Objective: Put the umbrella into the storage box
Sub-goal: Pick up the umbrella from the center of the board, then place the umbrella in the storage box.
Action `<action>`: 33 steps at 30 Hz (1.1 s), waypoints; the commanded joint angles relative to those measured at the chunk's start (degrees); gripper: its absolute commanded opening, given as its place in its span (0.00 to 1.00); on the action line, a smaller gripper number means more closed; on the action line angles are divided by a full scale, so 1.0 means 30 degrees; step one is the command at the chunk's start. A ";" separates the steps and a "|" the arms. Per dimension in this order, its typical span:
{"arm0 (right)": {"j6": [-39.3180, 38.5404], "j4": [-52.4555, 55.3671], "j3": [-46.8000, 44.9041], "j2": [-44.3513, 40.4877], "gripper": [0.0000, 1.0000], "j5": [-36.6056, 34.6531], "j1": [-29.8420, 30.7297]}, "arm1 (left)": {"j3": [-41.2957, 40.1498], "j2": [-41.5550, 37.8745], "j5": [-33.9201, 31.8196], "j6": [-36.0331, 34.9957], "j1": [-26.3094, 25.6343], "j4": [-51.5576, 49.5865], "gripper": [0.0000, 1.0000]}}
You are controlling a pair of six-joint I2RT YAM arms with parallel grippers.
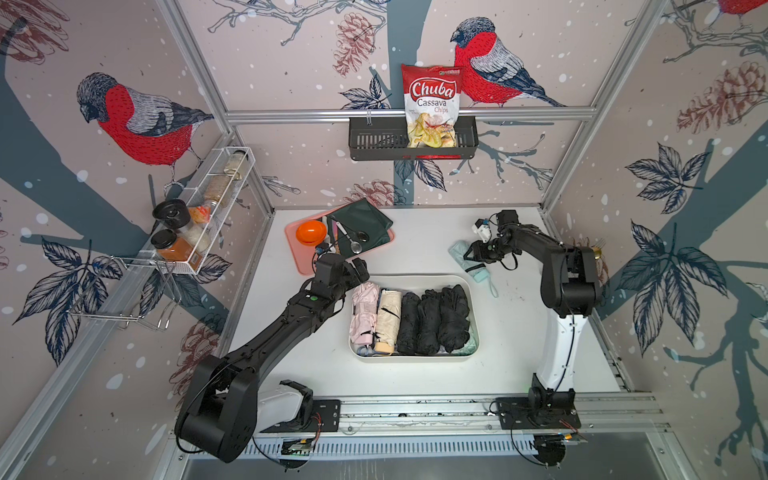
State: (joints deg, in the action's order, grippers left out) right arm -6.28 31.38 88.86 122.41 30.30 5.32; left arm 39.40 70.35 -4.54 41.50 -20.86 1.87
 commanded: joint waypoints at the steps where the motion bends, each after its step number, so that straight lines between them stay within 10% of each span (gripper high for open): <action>1: -0.0740 0.0618 0.0242 -0.0618 0.36 -0.0358 0.0327 | 0.0058 0.0021 -0.0129 -0.0296 0.0065 0.0220 0.98; 11: -0.2131 0.1498 0.1420 -0.2275 0.12 -0.3812 0.2413 | 0.0080 -0.0190 -0.0698 -0.0321 0.0099 -0.0127 0.98; 33: -0.8855 -0.0544 -0.1540 -0.8712 0.10 -0.5745 0.8739 | -0.0625 -0.1659 -0.0922 0.1078 0.0272 -0.0711 0.98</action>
State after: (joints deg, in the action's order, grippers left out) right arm -30.11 35.97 87.09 98.50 12.27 30.74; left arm 37.67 66.22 -7.11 43.64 -20.40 -0.51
